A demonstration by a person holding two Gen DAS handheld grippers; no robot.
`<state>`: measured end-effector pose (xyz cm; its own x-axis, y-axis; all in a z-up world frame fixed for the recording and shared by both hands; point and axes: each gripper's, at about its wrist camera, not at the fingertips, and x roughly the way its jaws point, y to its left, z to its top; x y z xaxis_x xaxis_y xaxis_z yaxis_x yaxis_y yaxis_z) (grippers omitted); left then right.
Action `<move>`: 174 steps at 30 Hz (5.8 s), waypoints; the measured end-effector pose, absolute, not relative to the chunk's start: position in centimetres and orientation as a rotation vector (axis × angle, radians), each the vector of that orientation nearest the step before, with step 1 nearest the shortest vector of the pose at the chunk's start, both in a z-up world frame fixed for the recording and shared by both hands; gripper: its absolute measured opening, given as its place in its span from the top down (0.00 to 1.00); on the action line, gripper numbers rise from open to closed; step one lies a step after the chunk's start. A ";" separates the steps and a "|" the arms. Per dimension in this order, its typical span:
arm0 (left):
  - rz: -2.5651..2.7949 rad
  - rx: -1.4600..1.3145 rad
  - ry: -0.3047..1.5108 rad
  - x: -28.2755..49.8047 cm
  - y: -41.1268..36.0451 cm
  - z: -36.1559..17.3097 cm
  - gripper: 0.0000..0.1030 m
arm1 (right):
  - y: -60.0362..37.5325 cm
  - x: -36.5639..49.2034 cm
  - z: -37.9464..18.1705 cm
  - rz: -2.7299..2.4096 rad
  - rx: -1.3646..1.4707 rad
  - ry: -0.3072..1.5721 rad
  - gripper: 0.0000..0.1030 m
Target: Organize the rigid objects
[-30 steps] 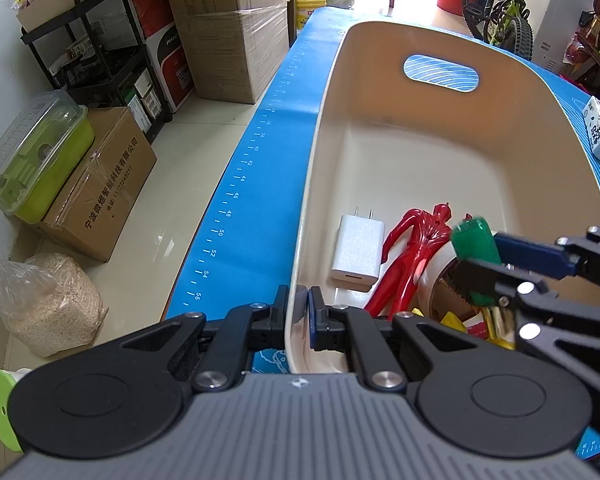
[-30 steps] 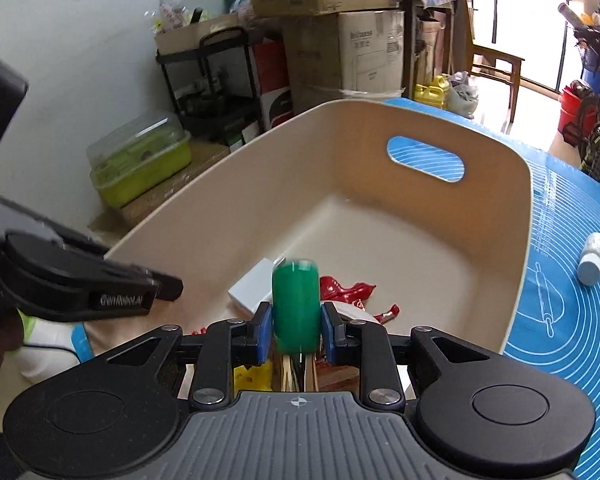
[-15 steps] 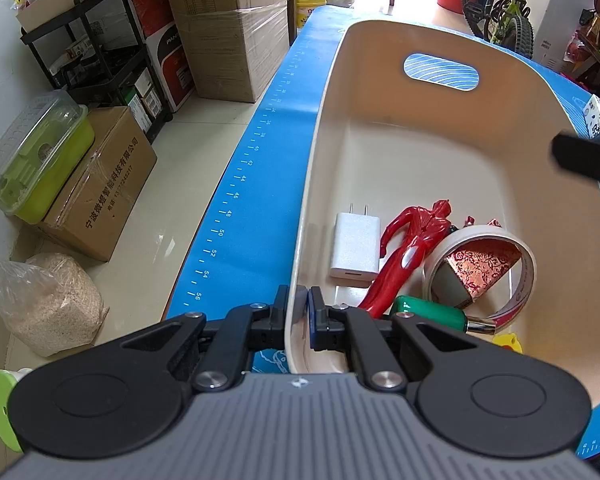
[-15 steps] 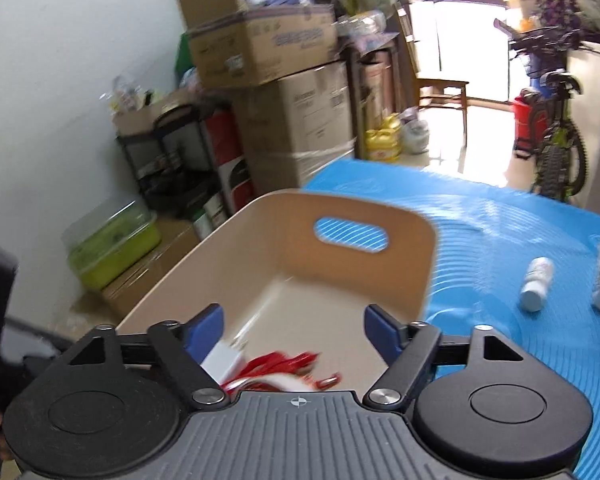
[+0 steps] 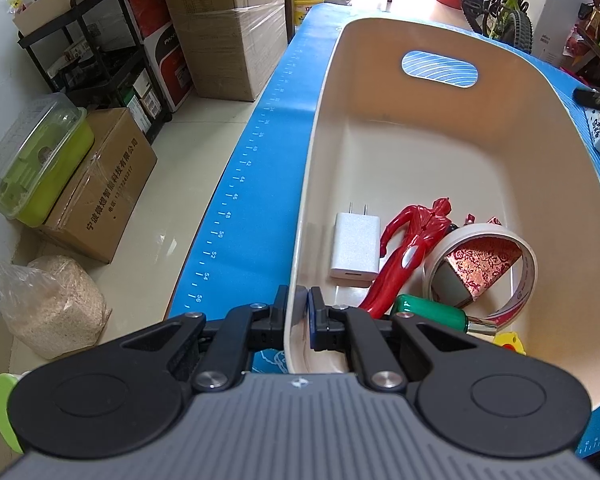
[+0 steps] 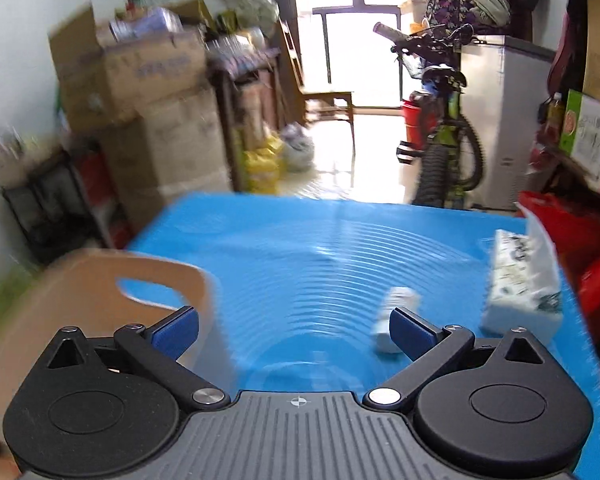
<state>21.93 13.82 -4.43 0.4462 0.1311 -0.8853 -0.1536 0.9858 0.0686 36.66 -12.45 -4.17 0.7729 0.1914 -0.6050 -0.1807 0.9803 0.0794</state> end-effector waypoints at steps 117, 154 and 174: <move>0.268 -0.015 0.955 21.2 12.5 -2.0 0.62 | -2.0 22.4 -3.5 0.512 0.006 0.737 0.23; 0.265 -0.020 0.791 16.1 8.1 3.4 0.31 | -8.6 17.4 2.8 0.375 0.108 0.615 0.06; 0.197 0.021 0.737 7.5 1.3 6.0 0.30 | -14.8 6.5 5.8 0.321 0.068 0.575 0.05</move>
